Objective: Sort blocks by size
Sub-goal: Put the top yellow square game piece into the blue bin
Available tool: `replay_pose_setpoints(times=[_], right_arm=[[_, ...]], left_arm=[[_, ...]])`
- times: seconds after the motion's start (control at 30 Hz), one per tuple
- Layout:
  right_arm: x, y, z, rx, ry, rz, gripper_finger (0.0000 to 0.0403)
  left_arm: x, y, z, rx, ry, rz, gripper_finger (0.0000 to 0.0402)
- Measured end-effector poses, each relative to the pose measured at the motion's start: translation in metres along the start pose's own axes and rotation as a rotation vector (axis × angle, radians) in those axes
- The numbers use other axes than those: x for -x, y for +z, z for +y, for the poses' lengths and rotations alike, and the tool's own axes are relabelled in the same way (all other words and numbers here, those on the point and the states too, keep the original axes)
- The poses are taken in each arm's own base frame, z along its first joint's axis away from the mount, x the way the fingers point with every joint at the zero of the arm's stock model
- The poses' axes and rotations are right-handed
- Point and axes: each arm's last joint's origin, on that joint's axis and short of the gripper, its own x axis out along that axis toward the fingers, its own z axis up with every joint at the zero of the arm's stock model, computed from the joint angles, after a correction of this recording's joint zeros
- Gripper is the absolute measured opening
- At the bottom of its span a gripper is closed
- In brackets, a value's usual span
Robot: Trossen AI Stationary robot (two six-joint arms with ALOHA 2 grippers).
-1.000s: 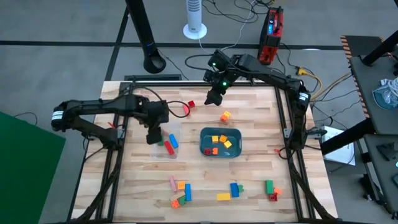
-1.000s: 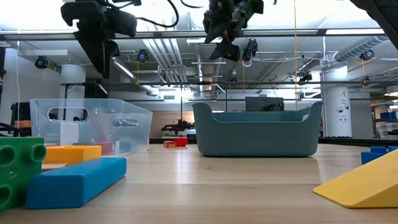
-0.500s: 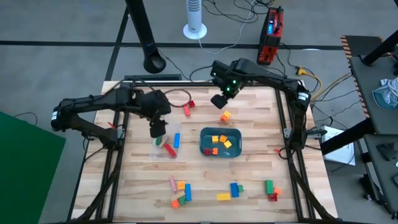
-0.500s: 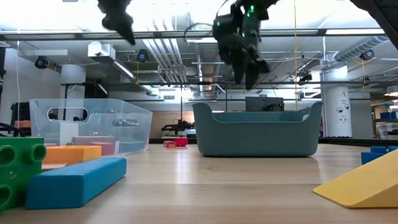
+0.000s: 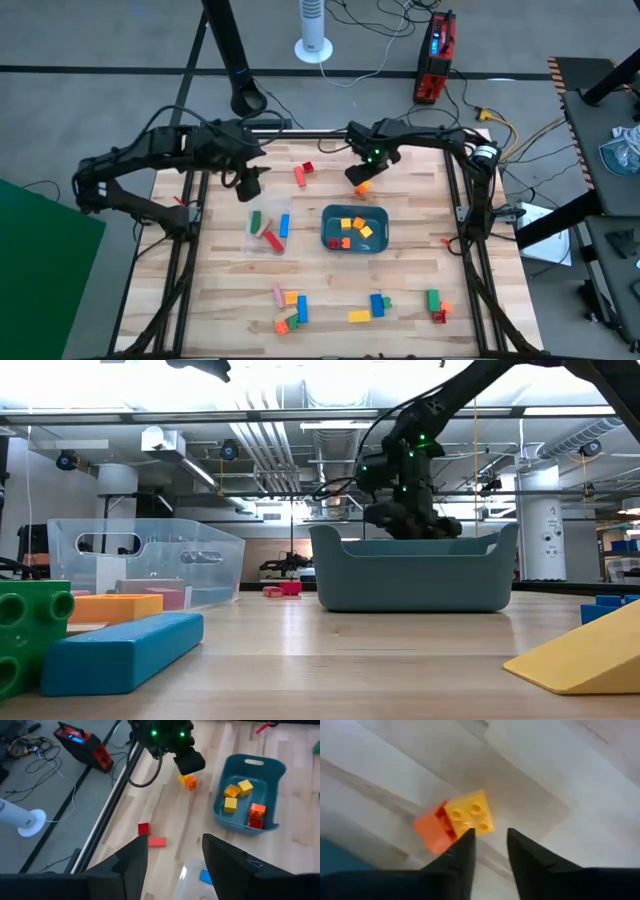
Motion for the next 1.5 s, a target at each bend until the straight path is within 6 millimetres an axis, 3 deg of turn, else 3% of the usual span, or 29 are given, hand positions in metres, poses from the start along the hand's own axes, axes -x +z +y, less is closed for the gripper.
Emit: replay_pose_setpoints(times=[0.2, 0.43, 0.8, 1.17, 1.3, 1.5], right_arm=[[-0.007, 0.002, 0.005, 0.021, 0.030, -0.057, 0.0015], [-0.010, 0.001, 0.012, 0.015, 0.053, -0.088, 0.0010], [-0.023, -0.009, 0.006, 0.010, 0.020, -0.044, 0.0012], [0.007, -0.018, 0.000, 0.139, -0.053, -0.037, 0.0013], [0.006, -0.021, -0.003, 0.235, -0.044, 0.018, 0.0031], [-0.001, -0.020, -0.004, 0.299, -0.074, 0.018, 0.0122]], left_arm=[[-0.002, 0.000, 0.000, -0.001, 0.024, 0.006, 0.0173], [-0.008, 0.001, -0.001, -0.001, 0.025, 0.023, 0.0173], [-0.010, 0.001, -0.002, -0.002, 0.025, 0.030, 0.0173], [-0.010, 0.001, -0.002, 0.015, 0.026, 0.031, 0.0173], [-0.010, 0.001, -0.002, 0.008, 0.026, 0.031, 0.0173], [-0.010, 0.001, -0.002, -0.002, 0.025, 0.032, 0.0173]])
